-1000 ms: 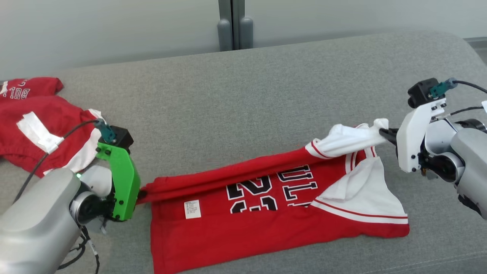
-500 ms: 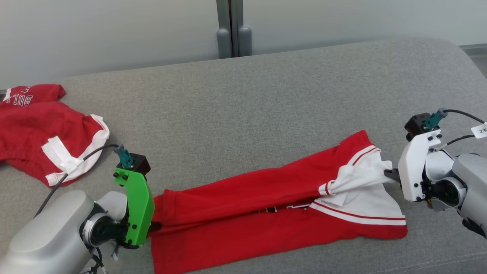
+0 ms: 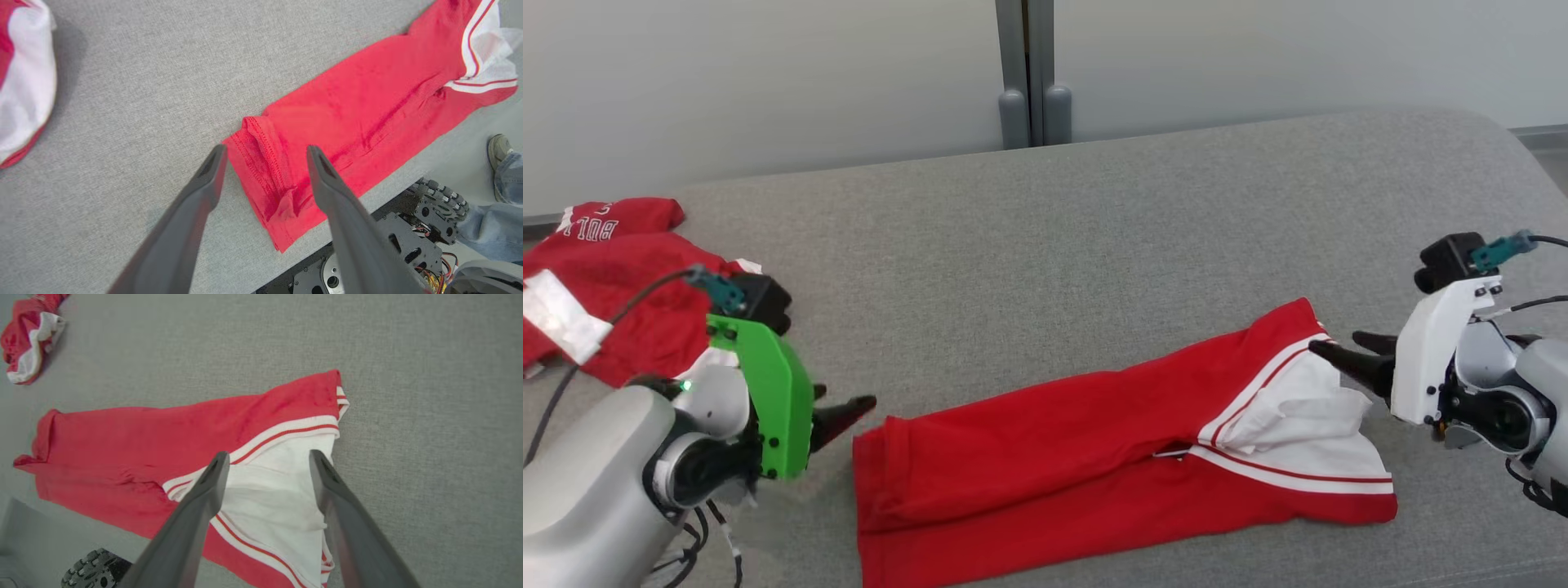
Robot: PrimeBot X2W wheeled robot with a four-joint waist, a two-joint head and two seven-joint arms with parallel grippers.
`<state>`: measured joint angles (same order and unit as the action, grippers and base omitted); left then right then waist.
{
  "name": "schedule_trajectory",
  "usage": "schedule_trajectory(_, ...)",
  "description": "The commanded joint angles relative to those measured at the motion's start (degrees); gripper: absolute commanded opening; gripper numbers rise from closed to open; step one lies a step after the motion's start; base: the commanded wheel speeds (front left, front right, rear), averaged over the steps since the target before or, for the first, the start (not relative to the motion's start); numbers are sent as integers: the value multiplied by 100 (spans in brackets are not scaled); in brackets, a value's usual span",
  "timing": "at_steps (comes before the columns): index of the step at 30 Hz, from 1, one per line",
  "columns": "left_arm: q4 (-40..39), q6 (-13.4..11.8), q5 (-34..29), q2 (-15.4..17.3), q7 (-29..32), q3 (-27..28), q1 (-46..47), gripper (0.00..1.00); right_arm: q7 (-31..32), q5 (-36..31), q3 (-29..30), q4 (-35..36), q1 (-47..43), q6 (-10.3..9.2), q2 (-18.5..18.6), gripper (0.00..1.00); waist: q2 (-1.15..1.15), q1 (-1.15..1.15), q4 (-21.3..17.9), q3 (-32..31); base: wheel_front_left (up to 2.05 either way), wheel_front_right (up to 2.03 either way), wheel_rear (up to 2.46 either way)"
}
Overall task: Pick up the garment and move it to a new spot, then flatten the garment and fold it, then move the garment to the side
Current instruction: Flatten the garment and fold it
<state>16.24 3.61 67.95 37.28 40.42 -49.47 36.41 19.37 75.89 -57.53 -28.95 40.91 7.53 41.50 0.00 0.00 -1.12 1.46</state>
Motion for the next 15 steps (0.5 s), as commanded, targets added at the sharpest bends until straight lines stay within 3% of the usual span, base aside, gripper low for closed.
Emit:
schedule_trajectory(1,-53,20,-88,122,-297,140,5,100,-308,53,123,140,-152,-8,107,100,0,0,48,-99,0,0,0)
schedule_trajectory(9,-595,-326,-699,350,-2642,919,-557,100,-2966,-77,1027,891,-689,-9,74,100,0,0,70,-194,0,0,0)
schedule_trajectory(13,-816,-791,-1073,377,-3928,1268,-1069,100,-3418,-510,1435,859,-985,-7,-132,100,0,0,105,-197,0,0,0)
schedule_trajectory(15,-907,-1017,-1160,318,-4546,1469,-1344,100,-3458,-851,1912,769,-1141,-7,-303,100,0,0,124,-199,0,0,0)
